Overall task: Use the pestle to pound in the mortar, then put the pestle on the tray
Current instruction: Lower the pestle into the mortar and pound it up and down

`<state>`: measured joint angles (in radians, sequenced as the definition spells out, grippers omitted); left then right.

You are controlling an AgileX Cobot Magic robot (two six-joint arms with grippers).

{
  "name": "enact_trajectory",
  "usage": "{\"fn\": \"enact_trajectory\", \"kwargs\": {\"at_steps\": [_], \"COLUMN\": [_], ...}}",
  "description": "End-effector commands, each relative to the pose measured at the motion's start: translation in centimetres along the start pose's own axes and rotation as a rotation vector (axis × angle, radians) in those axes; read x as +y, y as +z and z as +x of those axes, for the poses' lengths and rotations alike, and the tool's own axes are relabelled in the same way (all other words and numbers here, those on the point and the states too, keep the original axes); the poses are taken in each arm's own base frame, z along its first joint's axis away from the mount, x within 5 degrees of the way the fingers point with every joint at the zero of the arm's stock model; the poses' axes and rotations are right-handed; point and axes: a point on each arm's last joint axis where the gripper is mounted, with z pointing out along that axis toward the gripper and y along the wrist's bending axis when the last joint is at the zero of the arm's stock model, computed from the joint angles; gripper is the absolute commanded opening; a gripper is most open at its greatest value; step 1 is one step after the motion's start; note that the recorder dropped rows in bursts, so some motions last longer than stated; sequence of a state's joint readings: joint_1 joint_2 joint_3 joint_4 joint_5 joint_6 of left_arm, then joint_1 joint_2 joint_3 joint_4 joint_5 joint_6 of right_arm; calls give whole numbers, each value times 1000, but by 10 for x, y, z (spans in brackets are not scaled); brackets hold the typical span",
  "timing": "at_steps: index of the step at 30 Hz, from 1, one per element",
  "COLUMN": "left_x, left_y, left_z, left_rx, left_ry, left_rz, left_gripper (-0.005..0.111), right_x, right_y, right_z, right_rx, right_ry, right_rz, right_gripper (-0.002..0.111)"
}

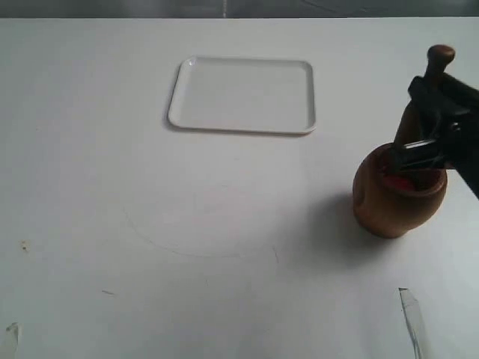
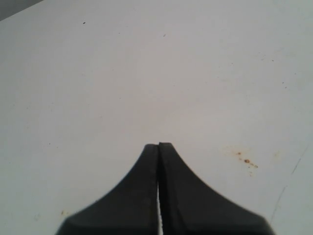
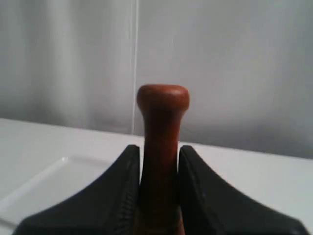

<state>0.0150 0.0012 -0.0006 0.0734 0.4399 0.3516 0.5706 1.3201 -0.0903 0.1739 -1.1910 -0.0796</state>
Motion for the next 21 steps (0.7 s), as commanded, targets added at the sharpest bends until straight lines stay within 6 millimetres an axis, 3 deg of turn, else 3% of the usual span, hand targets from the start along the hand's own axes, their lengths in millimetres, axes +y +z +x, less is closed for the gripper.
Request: {"fn": "enact_trajectory", "kwargs": {"at_steps": [1,7,16,19,21], "left_x": [-1,-1,-1,-1,-1], "left_y": [0,0,0,0,0], "left_z": [0,0,0,0,0], "left_rx": [-7,-7,-7,-7,-7], "left_ry": [-12,-12,-12,-12,-12], "left_rz": [8,8,8,8,8], "left_gripper": [0,0,0,0,0], "right_x": [-3,-2,1,0,-1], "right_y": [-8,-5,6,5,-2], "right_z": [-16,-3,35,16,-8], "right_rx": [-54,56,229,69,-56], "right_ry": [-26,-32,-22,0,23], "right_rz": [17,7,1,10,11], "right_gripper": [0,0,0,0,0]}}
